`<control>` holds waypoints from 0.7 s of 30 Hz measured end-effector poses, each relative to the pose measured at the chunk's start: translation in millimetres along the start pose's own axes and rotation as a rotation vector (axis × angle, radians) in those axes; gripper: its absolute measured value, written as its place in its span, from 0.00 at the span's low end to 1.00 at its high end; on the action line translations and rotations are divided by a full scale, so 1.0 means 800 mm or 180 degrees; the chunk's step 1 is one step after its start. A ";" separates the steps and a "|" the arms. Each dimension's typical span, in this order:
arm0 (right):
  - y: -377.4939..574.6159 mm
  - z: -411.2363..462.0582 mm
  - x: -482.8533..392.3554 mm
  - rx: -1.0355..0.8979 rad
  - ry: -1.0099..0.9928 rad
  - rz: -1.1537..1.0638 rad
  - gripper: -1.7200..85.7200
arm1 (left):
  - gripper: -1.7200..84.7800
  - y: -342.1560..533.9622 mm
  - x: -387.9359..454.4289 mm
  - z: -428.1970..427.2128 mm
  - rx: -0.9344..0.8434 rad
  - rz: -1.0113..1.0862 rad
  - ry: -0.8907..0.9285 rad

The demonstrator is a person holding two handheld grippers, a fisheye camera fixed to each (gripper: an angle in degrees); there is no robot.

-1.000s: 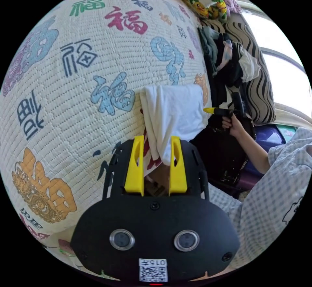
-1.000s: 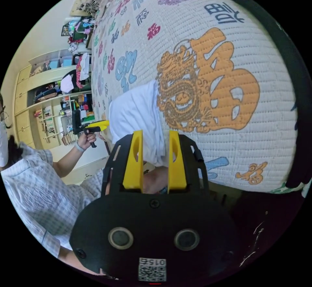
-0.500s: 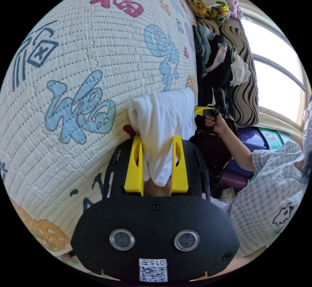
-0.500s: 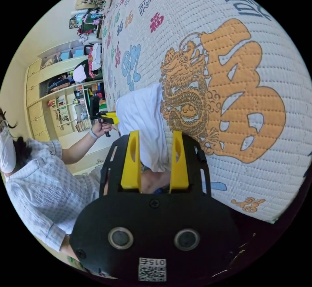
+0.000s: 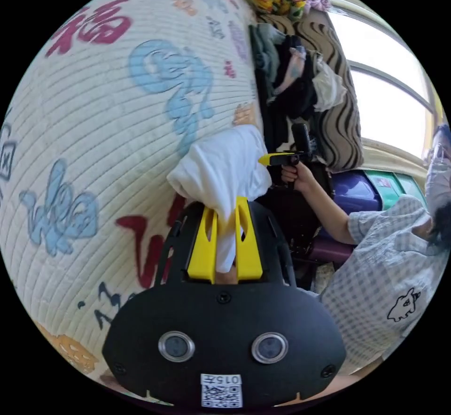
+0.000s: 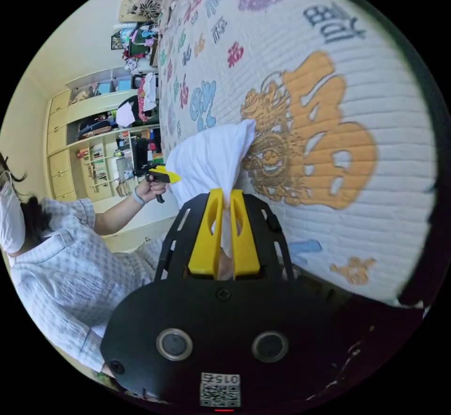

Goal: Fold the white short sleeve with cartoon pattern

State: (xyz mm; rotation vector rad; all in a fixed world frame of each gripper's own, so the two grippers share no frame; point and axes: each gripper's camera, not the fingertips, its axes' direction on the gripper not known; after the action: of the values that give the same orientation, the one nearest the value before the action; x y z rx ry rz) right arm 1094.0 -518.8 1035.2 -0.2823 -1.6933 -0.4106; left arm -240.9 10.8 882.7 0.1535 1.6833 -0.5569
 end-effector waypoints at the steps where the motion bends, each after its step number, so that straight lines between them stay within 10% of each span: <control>1: 0.009 -0.025 -0.010 0.0118 0.0144 -0.0004 0.04 | 0.09 -0.013 0.017 0.008 0.0025 0.0120 0.0140; 8: 0.079 -0.231 -0.046 0.1109 0.1373 0.0843 0.06 | 0.09 -0.147 0.141 0.149 0.0166 0.0780 0.0788; 14: 0.060 -0.285 0.008 0.0921 0.2923 0.2380 0.11 | 0.12 -0.265 0.188 0.310 -0.0181 0.0755 0.0152; 21: 0.013 -0.150 -0.117 0.1314 0.3392 0.1258 0.08 | 0.08 -0.203 0.136 0.255 0.0266 0.0746 -0.0818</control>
State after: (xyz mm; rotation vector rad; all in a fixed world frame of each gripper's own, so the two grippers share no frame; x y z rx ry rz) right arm 1220.9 -555.5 959.5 -0.0529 -0.6169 0.1060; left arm -145.8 -243.5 804.3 0.3219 1.3710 -0.4500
